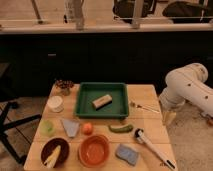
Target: Place apple in paper cup
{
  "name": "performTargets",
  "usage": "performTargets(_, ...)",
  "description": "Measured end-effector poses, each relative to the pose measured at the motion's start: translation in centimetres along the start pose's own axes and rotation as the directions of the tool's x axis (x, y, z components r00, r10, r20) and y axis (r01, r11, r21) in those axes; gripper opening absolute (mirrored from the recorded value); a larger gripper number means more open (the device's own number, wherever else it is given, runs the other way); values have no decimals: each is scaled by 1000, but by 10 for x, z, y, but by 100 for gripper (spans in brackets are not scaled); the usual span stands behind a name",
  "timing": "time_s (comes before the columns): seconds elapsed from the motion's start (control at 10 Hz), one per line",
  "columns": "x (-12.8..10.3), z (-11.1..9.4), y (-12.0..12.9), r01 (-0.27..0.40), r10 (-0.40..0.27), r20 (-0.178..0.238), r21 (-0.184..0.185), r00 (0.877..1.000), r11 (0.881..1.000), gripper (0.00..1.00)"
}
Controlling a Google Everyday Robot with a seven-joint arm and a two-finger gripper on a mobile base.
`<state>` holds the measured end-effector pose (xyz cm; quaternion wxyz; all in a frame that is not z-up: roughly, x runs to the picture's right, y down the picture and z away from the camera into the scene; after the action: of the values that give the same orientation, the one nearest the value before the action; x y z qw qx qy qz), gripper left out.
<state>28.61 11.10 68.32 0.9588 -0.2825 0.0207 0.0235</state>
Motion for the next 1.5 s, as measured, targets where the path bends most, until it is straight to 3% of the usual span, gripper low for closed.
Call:
performTargets(0.5, 0, 0, 0, 7, -7, 2, 2, 1000, 1000, 80)
performTargets(0.7, -6, 0, 5, 89, -89, 12, -21, 996, 996, 80)
performTargets(0.8, -20, 1, 7, 196, -195, 29, -33, 980, 980, 80)
performTargets(0.9, -33, 0, 9, 291, -289, 44, -43, 956, 956, 80)
performTargets(1.1, -60, -1, 14, 523, -518, 91, -56, 851, 850, 80)
performTargets(1.2, -64, -2, 15, 580, -572, 107, -55, 813, 813, 80)
performTargets(1.3, -74, -3, 20, 761, -746, 169, -48, 644, 646, 80)
performTargets(1.4, -80, -4, 21, 817, -799, 190, -37, 571, 575, 80)
performTargets(1.5, -82, -5, 22, 848, -828, 204, -30, 523, 528, 80)
